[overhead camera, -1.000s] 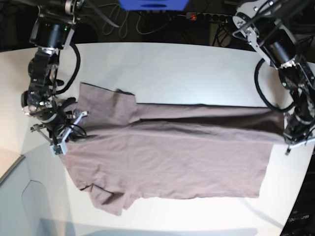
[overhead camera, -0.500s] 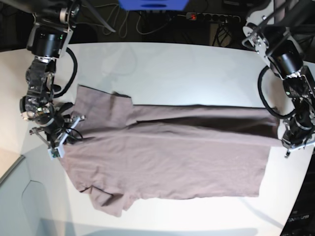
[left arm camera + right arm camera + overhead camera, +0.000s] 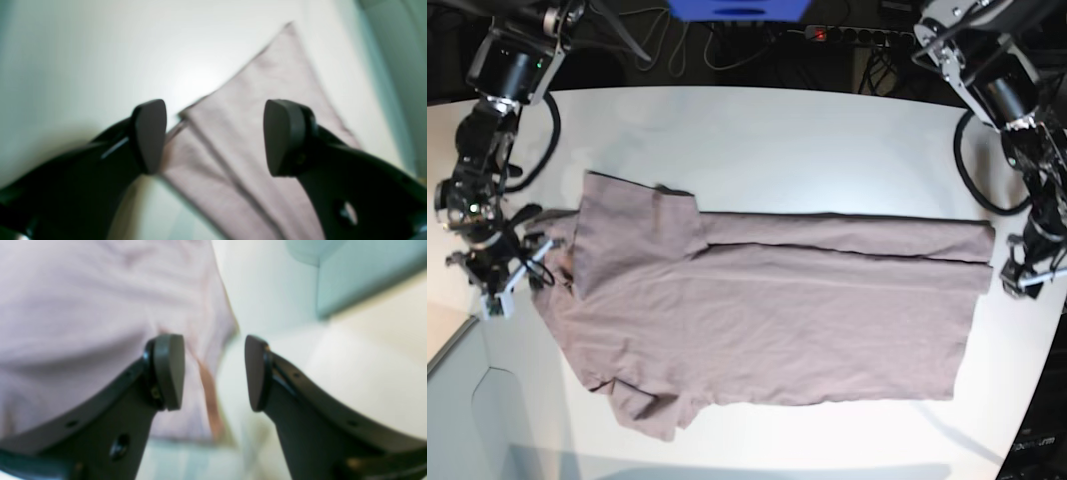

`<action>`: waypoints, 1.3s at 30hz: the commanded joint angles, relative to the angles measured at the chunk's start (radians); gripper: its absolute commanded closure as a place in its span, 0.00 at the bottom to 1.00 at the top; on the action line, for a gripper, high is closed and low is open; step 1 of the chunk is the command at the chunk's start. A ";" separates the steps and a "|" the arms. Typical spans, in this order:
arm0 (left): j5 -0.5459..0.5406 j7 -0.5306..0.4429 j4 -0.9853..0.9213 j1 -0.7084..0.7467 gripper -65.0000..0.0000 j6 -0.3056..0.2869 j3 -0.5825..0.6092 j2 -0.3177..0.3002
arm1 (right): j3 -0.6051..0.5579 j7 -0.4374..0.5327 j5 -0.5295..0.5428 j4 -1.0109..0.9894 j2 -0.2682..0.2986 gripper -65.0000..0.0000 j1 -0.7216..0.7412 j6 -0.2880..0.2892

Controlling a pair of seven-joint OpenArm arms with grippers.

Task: Layout the t-shirt on the table in an organized manner, then fold the t-shirt properly
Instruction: 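Fold the shirt side lengthwise with both grippers toward the shirt middle, then lay the folded side down and release it with both grippers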

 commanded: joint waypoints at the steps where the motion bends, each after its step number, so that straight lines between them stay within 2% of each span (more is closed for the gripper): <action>1: -0.011 -0.006 0.013 -0.006 0.32 -0.005 0.003 -0.009 | -0.002 0.029 0.011 0.001 0.005 0.54 0.011 0.001; 12: -0.009 -0.008 -0.166 0.006 0.32 -0.005 0.010 -0.029 | -0.004 0.030 0.011 -0.170 0.013 0.54 0.008 0.001; 23: -0.001 -0.008 -0.220 -0.020 0.32 -0.005 0.015 -0.034 | -0.004 0.030 0.011 -0.198 0.046 0.55 -0.001 0.001; 27: -0.001 -0.008 -0.220 -0.024 0.34 -0.005 0.087 -0.034 | -0.004 0.030 0.011 -0.197 0.048 0.55 -0.023 0.001; 29: -0.001 -0.008 -0.220 -0.024 0.40 -0.005 0.105 -0.034 | -0.004 0.030 0.011 -0.195 0.048 0.55 -0.029 0.001; 35: -0.001 -0.038 -0.220 -0.026 0.67 -0.005 0.104 -0.034 | -0.004 0.030 0.011 -0.198 0.048 0.55 -0.050 0.001; 37: -0.001 -0.084 -0.220 -0.020 0.78 -0.005 0.109 -0.034 | -0.004 0.030 0.011 -0.198 0.048 0.55 -0.050 0.001; 39: -0.001 -0.103 -0.222 -0.018 0.94 -0.005 0.109 -0.034 | -0.004 0.030 0.011 -0.200 0.048 0.55 -0.052 0.003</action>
